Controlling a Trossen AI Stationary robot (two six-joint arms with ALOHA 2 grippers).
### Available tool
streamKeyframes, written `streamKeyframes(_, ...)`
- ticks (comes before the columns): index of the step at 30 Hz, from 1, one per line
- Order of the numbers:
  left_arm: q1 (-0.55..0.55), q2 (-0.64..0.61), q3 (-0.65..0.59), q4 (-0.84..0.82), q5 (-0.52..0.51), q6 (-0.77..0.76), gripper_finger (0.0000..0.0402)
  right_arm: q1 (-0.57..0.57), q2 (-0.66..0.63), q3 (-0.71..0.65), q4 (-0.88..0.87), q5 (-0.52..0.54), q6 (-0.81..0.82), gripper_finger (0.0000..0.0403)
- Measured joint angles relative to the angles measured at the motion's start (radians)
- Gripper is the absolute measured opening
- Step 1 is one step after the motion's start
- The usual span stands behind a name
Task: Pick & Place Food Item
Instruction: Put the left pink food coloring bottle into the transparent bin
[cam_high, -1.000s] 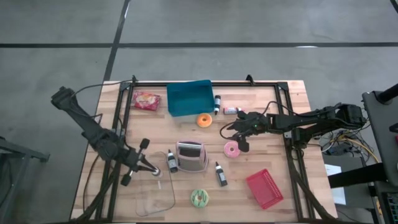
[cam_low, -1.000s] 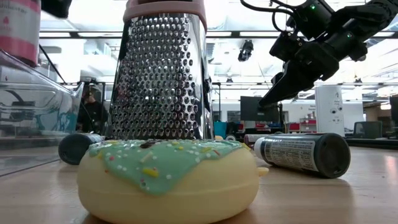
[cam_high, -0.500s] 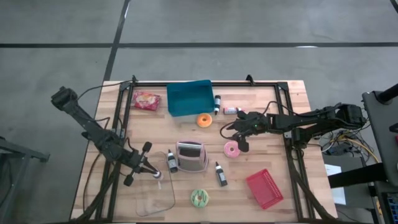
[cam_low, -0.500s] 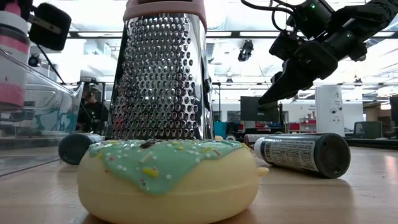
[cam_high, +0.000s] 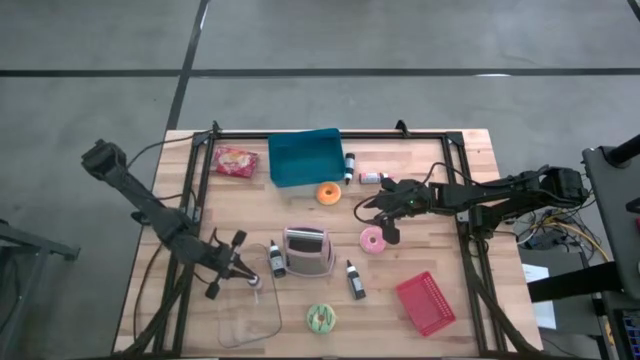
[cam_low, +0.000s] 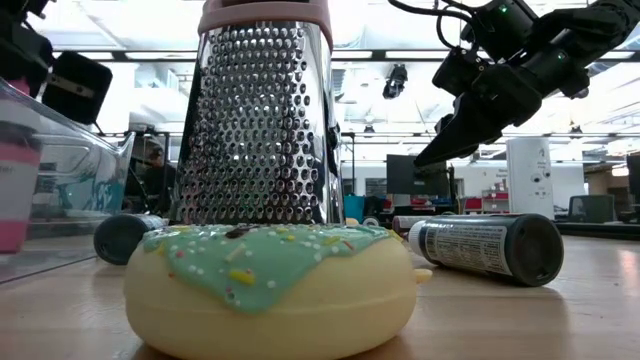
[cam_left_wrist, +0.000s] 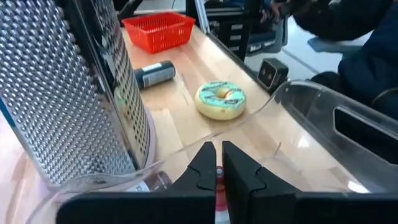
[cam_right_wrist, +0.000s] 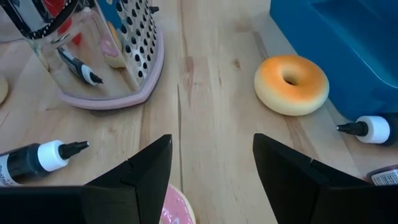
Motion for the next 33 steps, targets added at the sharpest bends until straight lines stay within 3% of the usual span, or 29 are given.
streamKeyframes(8, 0.000, 0.088, 0.004, 0.072, 0.002, -0.008, 0.0006, 0.000, 0.000, 0.000, 0.002, 0.000, 0.000, 0.0219)
streamKeyframes(18, 0.000, 0.099, 0.002, 0.090, 0.056, -0.017, 0.0006, 0.000, 0.000, 0.000, 0.004, 0.000, 0.000, 0.0219)
streamKeyframes(33, -0.001, 0.101, -0.001, 0.122, 0.108, -0.034, 0.0045, 0.000, 0.000, 0.000, 0.003, 0.000, 0.004, 0.0219)
